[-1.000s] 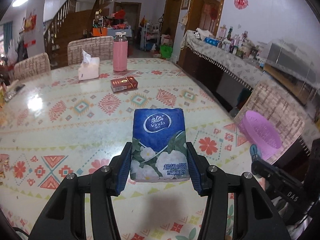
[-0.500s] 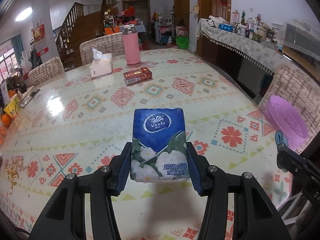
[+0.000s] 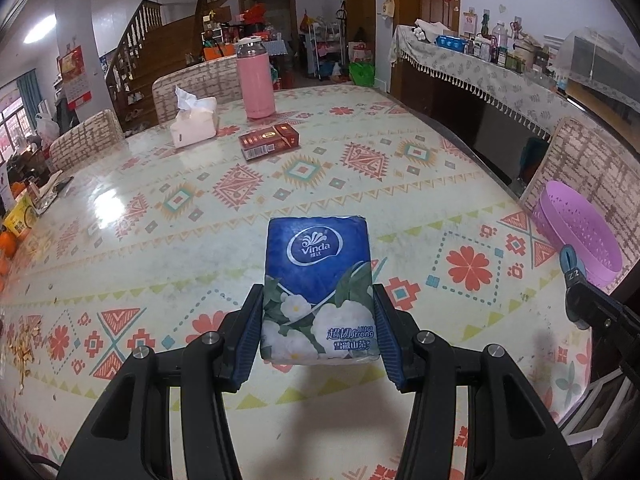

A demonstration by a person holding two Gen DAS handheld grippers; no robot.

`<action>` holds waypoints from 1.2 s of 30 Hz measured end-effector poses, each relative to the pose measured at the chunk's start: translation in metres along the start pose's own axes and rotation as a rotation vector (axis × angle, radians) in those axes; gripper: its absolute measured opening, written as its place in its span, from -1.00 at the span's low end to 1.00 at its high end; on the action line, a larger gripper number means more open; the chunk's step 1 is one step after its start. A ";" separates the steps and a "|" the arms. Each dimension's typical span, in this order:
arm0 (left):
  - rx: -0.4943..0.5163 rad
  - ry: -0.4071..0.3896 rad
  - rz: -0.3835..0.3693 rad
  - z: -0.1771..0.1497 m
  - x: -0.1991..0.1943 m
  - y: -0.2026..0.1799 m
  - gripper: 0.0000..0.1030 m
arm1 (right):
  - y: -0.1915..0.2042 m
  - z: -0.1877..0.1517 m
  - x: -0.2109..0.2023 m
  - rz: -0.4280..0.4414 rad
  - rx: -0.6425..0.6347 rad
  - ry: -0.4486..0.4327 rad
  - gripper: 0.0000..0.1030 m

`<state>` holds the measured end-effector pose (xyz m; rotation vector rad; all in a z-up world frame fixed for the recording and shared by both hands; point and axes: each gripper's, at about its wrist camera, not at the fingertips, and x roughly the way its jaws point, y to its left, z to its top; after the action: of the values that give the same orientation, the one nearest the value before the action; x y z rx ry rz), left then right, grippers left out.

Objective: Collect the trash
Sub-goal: 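Carry the tissue pack and tape roll over to the pink wastebasket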

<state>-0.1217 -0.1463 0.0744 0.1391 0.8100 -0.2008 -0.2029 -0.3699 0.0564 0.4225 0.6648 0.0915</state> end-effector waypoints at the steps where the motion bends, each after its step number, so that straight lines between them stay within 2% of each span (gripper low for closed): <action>1: 0.001 0.001 0.000 0.000 0.000 0.000 -0.02 | 0.000 0.001 0.000 -0.001 0.001 -0.001 -0.17; 6: 0.010 0.005 -0.008 0.000 0.002 -0.002 -0.02 | -0.002 0.003 -0.003 -0.003 0.001 -0.007 -0.17; 8: 0.014 0.006 -0.013 0.000 0.002 -0.004 -0.02 | -0.002 0.004 -0.003 0.000 0.001 -0.007 -0.26; 13: 0.025 0.002 -0.021 -0.001 0.001 -0.007 -0.02 | -0.001 0.006 -0.004 0.000 -0.008 -0.012 -0.34; 17: 0.008 0.014 -0.031 -0.001 0.003 -0.003 -0.02 | -0.005 0.004 0.011 -0.014 -0.004 0.042 -0.34; 19: 0.002 0.017 -0.029 -0.002 0.003 -0.001 -0.02 | -0.012 0.001 0.020 -0.034 0.022 0.071 -0.21; 21: -0.001 0.021 -0.028 -0.003 0.004 0.001 -0.02 | -0.017 -0.002 0.027 -0.050 0.027 0.084 0.00; 23: -0.003 0.027 -0.032 -0.005 0.005 0.002 -0.02 | -0.019 -0.004 0.032 -0.077 0.018 0.091 0.08; 32: -0.002 0.039 -0.040 -0.008 0.005 0.000 -0.02 | -0.021 -0.007 0.063 -0.176 -0.048 0.132 0.08; 34: 0.003 0.040 -0.038 -0.009 0.005 -0.002 -0.02 | -0.017 -0.009 0.066 -0.197 -0.082 0.135 -0.03; 36: 0.010 0.038 -0.035 -0.008 0.005 -0.004 -0.02 | -0.015 -0.010 0.067 -0.217 -0.104 0.136 -0.42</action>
<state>-0.1253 -0.1489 0.0650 0.1382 0.8502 -0.2355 -0.1576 -0.3657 0.0043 0.2433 0.8317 -0.0517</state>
